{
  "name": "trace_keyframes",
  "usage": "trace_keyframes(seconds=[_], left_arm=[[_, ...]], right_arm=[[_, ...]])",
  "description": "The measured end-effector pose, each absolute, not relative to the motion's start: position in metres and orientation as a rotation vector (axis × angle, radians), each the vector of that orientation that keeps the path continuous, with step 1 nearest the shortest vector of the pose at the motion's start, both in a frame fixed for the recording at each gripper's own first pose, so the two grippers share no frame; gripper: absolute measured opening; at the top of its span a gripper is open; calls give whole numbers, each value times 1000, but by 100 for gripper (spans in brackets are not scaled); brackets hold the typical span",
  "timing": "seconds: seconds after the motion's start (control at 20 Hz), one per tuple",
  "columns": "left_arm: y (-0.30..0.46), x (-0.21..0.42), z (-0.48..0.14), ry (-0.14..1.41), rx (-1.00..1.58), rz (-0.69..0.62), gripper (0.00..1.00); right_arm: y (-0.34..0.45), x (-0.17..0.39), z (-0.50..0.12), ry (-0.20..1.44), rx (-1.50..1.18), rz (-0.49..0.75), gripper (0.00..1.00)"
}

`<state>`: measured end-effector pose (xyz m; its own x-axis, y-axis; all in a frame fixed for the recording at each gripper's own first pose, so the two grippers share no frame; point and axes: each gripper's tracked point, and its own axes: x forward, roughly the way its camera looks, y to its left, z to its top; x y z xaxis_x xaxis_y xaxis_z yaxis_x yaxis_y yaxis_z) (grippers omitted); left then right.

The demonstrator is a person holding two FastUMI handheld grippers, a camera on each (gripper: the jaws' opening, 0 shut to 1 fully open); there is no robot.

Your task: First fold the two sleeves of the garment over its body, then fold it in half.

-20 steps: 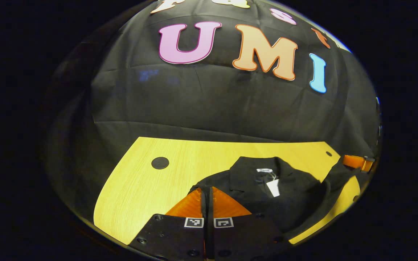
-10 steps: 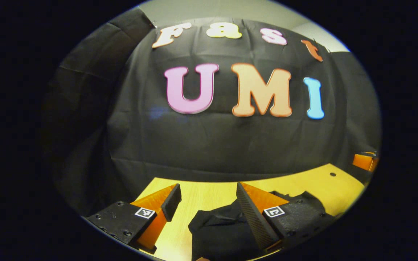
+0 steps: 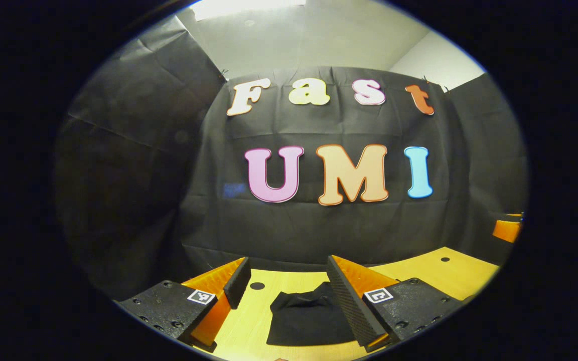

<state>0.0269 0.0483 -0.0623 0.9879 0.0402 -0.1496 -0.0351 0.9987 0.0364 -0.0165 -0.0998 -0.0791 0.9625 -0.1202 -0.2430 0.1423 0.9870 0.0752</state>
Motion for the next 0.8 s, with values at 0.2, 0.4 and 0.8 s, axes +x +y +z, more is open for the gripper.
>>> trace_keyframes(seconds=[0.2, 0.4, 0.8], left_arm=[[34, -27, -34, 121, 22, 35, 93], [22, -53, -8, 102, 23, 14, 92], [-1, -64, 33, 34, 47, -31, 93]], right_arm=[[-97, -81, -60, 212, 106, -127, 100], [-97, -120, -38, 165, 108, -128, 96], [-93, -142, -18, 112, 133, -112, 93]])
